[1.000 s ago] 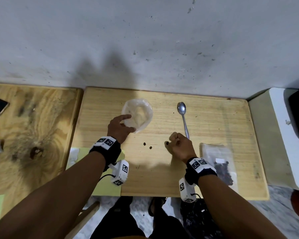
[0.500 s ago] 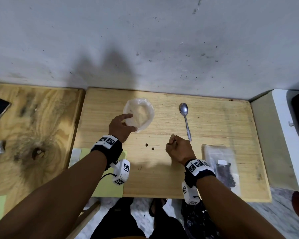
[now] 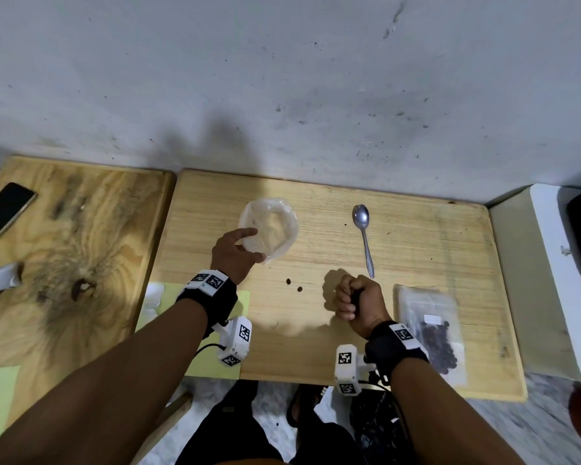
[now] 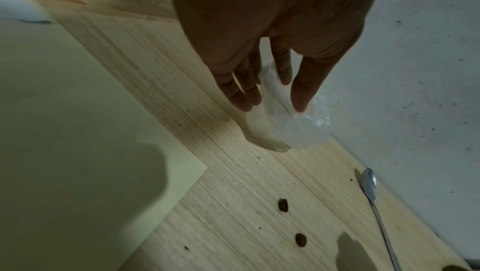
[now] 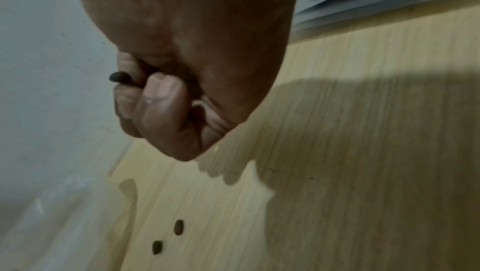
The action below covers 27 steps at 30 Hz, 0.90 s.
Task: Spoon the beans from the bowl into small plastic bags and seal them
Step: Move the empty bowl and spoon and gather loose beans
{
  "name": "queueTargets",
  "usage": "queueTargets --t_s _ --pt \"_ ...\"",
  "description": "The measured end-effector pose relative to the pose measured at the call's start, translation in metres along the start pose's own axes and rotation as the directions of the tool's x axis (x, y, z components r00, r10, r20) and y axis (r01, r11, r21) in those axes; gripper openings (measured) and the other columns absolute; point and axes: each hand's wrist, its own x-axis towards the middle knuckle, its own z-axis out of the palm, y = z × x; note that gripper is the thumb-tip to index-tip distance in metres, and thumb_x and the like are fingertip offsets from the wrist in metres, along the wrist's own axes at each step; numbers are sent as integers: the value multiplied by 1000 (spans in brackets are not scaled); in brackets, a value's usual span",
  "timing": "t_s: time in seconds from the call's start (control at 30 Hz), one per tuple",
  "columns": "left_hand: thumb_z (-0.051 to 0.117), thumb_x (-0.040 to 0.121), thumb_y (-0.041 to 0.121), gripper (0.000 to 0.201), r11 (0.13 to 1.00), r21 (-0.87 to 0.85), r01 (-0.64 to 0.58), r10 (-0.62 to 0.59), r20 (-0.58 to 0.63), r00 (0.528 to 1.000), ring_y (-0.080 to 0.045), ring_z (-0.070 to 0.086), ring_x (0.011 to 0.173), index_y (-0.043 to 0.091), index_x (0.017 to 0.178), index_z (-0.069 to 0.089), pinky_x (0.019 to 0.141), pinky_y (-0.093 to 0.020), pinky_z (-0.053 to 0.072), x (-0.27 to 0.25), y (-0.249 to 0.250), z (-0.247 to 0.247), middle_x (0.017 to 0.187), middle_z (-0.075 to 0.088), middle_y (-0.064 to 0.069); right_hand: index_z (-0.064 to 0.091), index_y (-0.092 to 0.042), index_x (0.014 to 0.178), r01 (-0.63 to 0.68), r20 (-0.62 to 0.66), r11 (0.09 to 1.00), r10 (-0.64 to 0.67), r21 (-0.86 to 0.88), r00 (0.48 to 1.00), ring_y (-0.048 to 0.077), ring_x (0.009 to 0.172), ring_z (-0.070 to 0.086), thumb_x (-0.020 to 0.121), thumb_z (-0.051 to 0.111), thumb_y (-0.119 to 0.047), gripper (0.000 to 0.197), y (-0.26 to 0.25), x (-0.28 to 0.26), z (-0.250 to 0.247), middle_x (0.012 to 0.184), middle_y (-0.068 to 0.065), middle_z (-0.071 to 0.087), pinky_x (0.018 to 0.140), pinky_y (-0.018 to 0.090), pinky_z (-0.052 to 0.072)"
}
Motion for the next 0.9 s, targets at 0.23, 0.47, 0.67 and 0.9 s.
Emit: queueTargets --t_s 0.23,0.47,0.67,0.9 --pt "84 65 10 53 1000 11 -3 3 -2 1000 -21 66 93 26 113 68 63 -11 40 0 -6 -6 116 66 -11 48 -16 60 91 -105 905 -148 -415 983 14 40 30 86 45 -14 26 4 4 26 52 -1 41 41 19 22" --pt "83 66 10 52 1000 2 20 -20 4 1000 -17 63 91 29 112 67 61 -7 38 2 -11 -10 118 64 -12 64 -23 92 195 64 334 -365 -922 929 10 56 57 79 79 -30 21 30 23 33 65 -3 65 66 25 48" --pt "85 64 11 51 1000 6 27 -27 6 1000 -20 64 91 30 109 67 64 -10 39 4 -16 -16 114 66 -14 57 -31 80 178 121 105 -404 -978 907 17 72 61 85 68 -33 12 35 31 35 79 -6 69 67 28 46" --pt "85 64 12 52 1000 -2 25 -25 15 1000 -18 64 90 30 110 68 64 -11 40 6 -11 -21 113 67 -11 59 -10 78 181 13 490 -327 -853 945 24 68 63 95 52 -36 32 35 26 42 68 3 67 64 34 49"
